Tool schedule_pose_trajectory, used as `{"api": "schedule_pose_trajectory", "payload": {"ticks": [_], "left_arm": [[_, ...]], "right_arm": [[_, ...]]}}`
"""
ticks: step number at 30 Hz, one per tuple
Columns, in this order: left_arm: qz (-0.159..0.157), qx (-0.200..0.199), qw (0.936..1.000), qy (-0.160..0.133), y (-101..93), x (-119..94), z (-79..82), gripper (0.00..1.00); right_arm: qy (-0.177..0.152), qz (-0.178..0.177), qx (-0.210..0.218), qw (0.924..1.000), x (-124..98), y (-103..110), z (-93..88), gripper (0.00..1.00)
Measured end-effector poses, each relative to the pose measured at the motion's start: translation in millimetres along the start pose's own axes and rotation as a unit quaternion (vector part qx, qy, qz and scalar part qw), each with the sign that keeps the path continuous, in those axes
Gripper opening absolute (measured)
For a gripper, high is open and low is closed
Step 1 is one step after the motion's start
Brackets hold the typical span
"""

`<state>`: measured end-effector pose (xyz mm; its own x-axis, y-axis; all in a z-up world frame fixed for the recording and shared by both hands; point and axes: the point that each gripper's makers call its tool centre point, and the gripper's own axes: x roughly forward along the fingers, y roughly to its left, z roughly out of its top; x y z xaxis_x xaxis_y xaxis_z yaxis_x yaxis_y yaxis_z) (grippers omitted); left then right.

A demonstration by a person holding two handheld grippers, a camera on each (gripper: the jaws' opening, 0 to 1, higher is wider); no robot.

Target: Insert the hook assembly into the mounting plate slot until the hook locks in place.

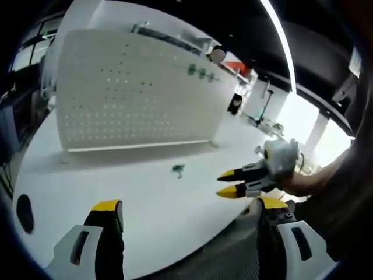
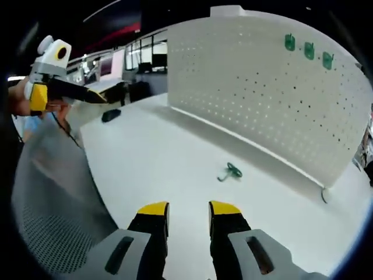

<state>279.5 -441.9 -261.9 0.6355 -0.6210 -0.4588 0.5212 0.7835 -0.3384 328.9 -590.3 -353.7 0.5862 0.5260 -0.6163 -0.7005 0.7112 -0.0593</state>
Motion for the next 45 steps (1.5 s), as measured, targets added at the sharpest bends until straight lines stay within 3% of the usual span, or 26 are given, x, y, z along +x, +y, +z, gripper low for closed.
{"api": "schedule_pose_trajectory", "payload": {"ticks": [17,29,45], "left_arm": [[0.010,-0.010,0.9999,0.007,7.0,-4.0,-6.3,0.97],[0.019,-0.021,0.9996,0.009,14.5,-4.6,-9.2,0.97],[0.030,-0.027,0.9991,0.013,25.6,-5.4,-9.9,0.97]], "right_arm": [[0.039,-0.007,-0.031,0.9987,65.7,-60.6,8.2,0.25],[0.051,-0.006,-0.038,0.9980,88.4,-78.3,13.9,0.25],[0.072,-0.004,-0.036,0.9967,108.1,-93.1,7.4,0.25]]}}
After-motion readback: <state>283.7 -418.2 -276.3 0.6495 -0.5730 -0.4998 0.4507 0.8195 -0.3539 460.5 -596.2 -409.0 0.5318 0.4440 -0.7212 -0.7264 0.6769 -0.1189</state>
